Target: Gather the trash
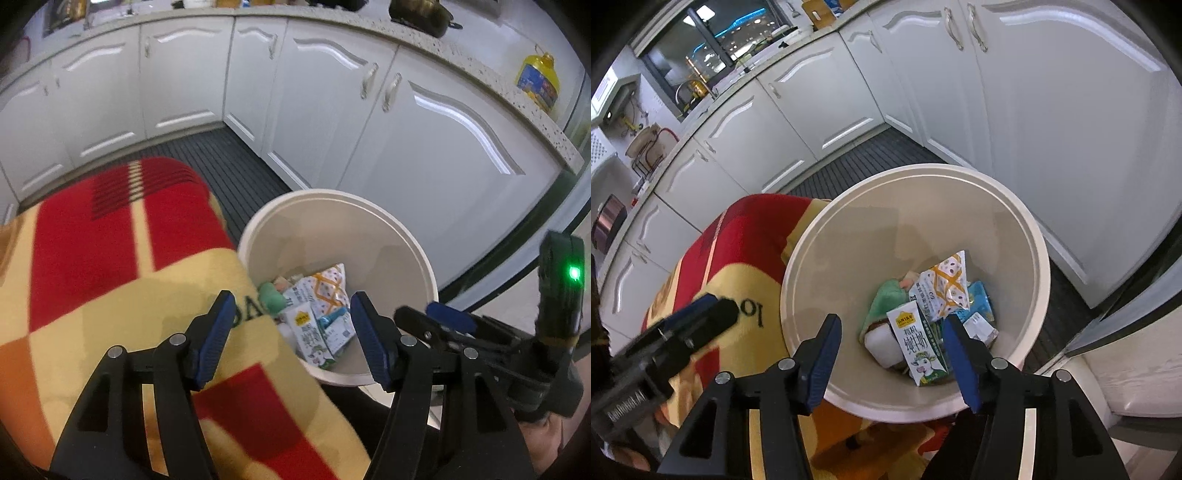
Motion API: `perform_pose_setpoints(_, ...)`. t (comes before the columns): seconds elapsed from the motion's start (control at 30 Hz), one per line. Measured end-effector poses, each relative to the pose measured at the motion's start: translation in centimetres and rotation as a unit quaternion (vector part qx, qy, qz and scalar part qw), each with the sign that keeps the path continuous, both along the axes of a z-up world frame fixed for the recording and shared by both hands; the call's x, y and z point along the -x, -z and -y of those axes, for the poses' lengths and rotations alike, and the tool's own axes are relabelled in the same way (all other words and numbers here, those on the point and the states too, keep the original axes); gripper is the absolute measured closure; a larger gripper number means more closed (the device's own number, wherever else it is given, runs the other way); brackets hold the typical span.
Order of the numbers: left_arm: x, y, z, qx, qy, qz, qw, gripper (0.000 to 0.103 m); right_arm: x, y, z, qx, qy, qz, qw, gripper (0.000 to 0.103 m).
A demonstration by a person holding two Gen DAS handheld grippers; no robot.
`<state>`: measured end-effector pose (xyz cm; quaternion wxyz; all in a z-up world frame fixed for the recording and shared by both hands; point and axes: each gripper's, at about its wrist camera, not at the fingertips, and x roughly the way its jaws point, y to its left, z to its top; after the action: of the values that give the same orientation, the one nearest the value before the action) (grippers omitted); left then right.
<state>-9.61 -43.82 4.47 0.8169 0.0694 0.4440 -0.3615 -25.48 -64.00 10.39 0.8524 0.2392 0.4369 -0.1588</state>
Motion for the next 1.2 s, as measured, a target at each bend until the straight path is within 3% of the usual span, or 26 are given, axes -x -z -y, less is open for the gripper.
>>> perform_pose_setpoints(0.37,3.8,-3.6,-4.6,0.016,-0.035,0.068,0.9970,0.039,3.3,-4.3,-4.9,0.079,0.003,0.053,0.996,0.035)
perform_pose_setpoints(0.63,6.7,-7.5,-8.6,0.033,-0.064,0.134,0.9884,0.039,5.2,-8.3,-9.2,0.131,-0.003,0.096,0.987,0.031)
perform_pose_setpoints(0.7,7.4,-8.2,-9.7,0.043,-0.069,0.143,0.9863,0.039,5.6,-9.3,-10.0,0.138,0.000,0.108,0.984,0.026)
perform_pose_setpoints(0.83,8.4,-9.5,-11.0,0.041,-0.090,0.173,0.9801,0.039,6.5,-11.2,-11.6,0.163,0.008,0.135,0.977,0.023)
perform_pose_setpoints(1.2,11.3,-11.7,-12.7,0.077,-0.080,0.211,0.9712,0.039,8.5,-14.3,-14.3,0.229,0.021,0.177,0.957,0.017)
